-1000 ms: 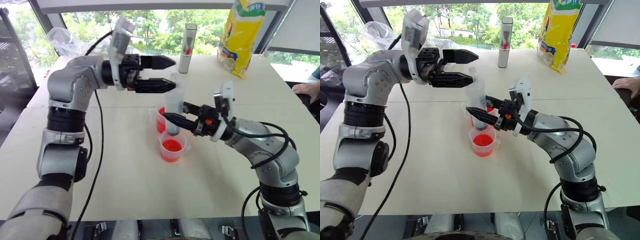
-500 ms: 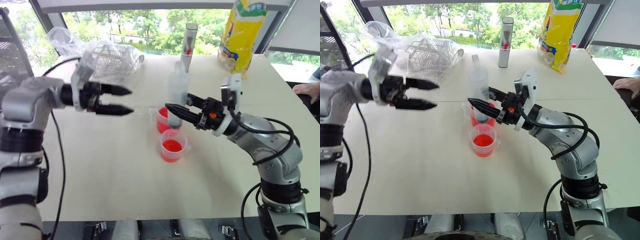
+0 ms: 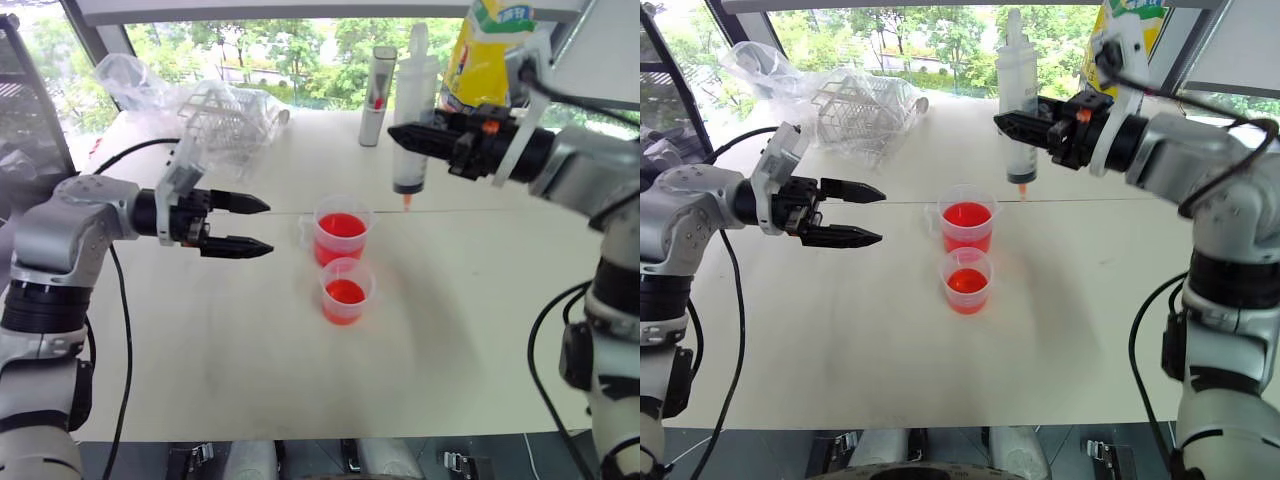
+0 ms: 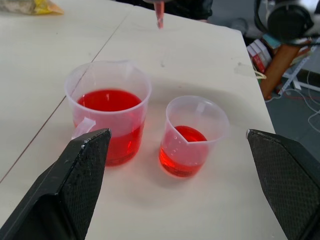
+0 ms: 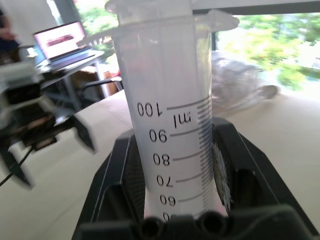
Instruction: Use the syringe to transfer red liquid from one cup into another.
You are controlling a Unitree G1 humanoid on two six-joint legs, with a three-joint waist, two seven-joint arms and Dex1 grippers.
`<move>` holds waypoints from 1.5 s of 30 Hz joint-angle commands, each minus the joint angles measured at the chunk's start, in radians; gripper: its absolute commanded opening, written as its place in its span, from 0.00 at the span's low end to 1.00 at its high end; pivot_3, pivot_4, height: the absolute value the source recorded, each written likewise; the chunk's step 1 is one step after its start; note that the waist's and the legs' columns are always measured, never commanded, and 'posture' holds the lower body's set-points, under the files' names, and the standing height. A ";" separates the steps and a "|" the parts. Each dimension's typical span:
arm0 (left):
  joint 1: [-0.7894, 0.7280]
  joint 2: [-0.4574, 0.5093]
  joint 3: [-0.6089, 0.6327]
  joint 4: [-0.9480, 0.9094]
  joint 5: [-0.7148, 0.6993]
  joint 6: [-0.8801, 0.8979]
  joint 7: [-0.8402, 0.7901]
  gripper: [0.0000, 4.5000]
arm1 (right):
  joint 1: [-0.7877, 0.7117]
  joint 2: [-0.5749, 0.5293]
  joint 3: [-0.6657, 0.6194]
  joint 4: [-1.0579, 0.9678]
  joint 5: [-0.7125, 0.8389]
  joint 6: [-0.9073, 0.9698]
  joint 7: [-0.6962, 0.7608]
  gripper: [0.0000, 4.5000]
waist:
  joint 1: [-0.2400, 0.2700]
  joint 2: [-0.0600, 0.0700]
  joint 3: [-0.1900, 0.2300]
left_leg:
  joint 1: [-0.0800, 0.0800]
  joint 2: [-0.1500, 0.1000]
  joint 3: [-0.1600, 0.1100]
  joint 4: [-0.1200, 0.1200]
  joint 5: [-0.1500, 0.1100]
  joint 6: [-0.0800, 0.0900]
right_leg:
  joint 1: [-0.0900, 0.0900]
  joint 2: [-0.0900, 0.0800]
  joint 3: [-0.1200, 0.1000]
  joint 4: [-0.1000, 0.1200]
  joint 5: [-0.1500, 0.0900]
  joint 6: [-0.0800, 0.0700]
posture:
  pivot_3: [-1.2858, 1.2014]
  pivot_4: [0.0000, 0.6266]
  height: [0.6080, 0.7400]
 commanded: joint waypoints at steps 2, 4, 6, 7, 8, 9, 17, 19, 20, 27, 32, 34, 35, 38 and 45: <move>0.011 0.000 0.025 -0.044 -0.008 -0.033 0.015 0.99 | -0.122 -0.031 0.126 0.172 -0.116 0.162 -0.034 0.32 | -0.002 0.000 0.000 | 0.000 0.000 0.000 0.000 0.000 0.000 | -0.001 0.000 0.000 0.000 -0.001 -0.001 | 0.52 0.24 1.00; 0.027 0.002 0.029 -0.062 -0.012 -0.047 0.012 0.99 | -0.151 -0.040 0.209 0.250 -0.186 0.201 -0.037 0.32 | -0.001 0.000 0.000 | 0.000 0.000 0.000 0.000 0.000 0.000 | -0.001 0.000 0.000 0.000 -0.001 -0.001 | 0.52 0.24 1.00; 0.043 0.006 0.030 -0.080 -0.012 -0.060 0.011 0.99 | -0.152 -0.047 0.286 0.298 -0.248 0.202 -0.022 0.32 | -0.001 0.000 0.000 | -0.001 0.000 0.000 0.000 0.000 0.000 | -0.001 -0.001 0.000 0.000 -0.001 -0.001 | 0.52 0.24 1.00; 0.049 0.007 0.030 -0.088 -0.012 -0.063 0.013 0.99 | -0.148 -0.050 0.314 0.312 -0.269 0.196 -0.006 0.32 | 0.000 0.000 0.000 | -0.001 0.000 0.000 0.000 0.000 0.000 | -0.001 -0.001 0.000 0.000 -0.001 -0.001 | 0.52 0.24 1.00; 0.055 0.007 0.033 -0.094 -0.015 -0.063 0.016 0.99 | -0.141 -0.049 0.349 0.331 -0.290 0.196 0.010 0.32 | 0.000 0.000 0.000 | -0.001 0.000 0.000 0.000 0.000 0.000 | -0.002 -0.001 0.000 0.000 -0.001 -0.001 | 0.52 0.24 1.00; 0.059 0.006 0.035 -0.101 -0.019 -0.061 0.021 0.99 | -0.131 -0.042 0.371 0.359 -0.313 0.194 0.012 0.32 | 0.000 0.000 0.000 | -0.002 0.000 0.001 0.000 0.000 0.000 | -0.002 -0.002 0.000 0.000 -0.001 -0.001 | 0.52 0.24 1.00; 0.080 0.021 0.046 -0.131 -0.025 -0.058 0.047 0.99 | -0.091 0.035 0.444 0.514 -0.417 0.242 0.043 0.32 | -0.001 0.001 0.001 | -0.002 -0.001 0.001 0.000 0.000 0.001 | -0.002 -0.002 0.000 0.000 -0.001 -0.001 | 0.52 0.24 1.00; 0.082 0.023 0.048 -0.135 -0.029 -0.056 0.052 0.99 | -0.086 0.047 0.446 0.524 -0.435 0.248 0.044 0.32 | -0.002 0.001 0.001 | -0.002 -0.001 0.001 0.000 0.000 0.001 | -0.002 -0.001 0.000 0.000 0.000 -0.001 | 0.52 0.24 1.00; 0.082 0.023 0.048 -0.136 -0.029 -0.056 0.054 1.00 | -0.084 0.053 0.444 0.530 -0.444 0.248 0.043 0.43 | -0.002 0.001 0.001 | -0.002 -0.001 0.001 0.000 0.000 0.001 | -0.002 -0.001 0.000 0.000 0.000 -0.001 | 0.52 0.24 1.00; 0.078 0.015 0.061 -0.145 -0.058 -0.028 0.083 1.00 | -0.067 0.069 0.420 0.534 -0.480 0.249 0.057 0.99 | -0.001 0.001 0.001 | -0.002 -0.001 0.000 0.000 0.000 0.000 | -0.002 0.001 0.000 0.000 0.000 -0.001 | 0.52 0.24 1.00; 0.079 0.017 0.070 -0.154 -0.078 -0.009 0.098 1.00 | -0.035 0.024 0.407 0.419 -0.474 0.244 0.090 0.99 | -0.001 0.001 0.001 | -0.002 0.000 0.000 0.000 0.000 0.000 | -0.002 0.002 0.000 0.000 0.000 -0.001 | 0.52 0.24 1.00; 0.085 0.023 0.073 -0.160 -0.084 -0.004 0.102 1.00 | -0.012 -0.027 0.405 0.317 -0.467 0.210 0.125 0.99 | 0.000 0.001 0.001 | -0.002 0.000 0.000 0.000 0.000 0.000 | -0.002 0.002 0.000 0.000 0.000 -0.001 | 0.52 0.24 1.00; 0.089 0.026 0.076 -0.164 -0.085 -0.003 0.104 1.00 | 0.002 -0.059 0.399 0.257 -0.460 0.191 0.149 0.99 | 0.000 0.001 0.001 | -0.002 0.000 0.000 0.000 0.000 0.000 | -0.002 0.002 0.000 0.000 -0.001 -0.001 | 0.52 0.24 1.00; 0.101 0.038 0.086 -0.176 -0.089 0.002 0.113 1.00 | 0.072 -0.171 0.345 0.065 -0.440 0.061 0.244 0.99 | 0.001 0.001 0.001 | -0.002 0.000 0.000 0.000 0.000 0.001 | -0.002 0.002 0.000 0.000 -0.001 -0.001 | 0.52 0.24 1.00; 0.132 0.062 0.121 -0.193 -0.099 0.006 0.144 1.00 | 0.306 -0.340 0.055 -0.280 -0.313 -0.195 0.480 0.99 | 0.000 0.000 0.000 | 0.000 0.001 -0.001 -0.001 0.000 0.000 | 0.001 0.003 -0.001 -0.001 -0.001 0.000 | 0.52 0.24 1.00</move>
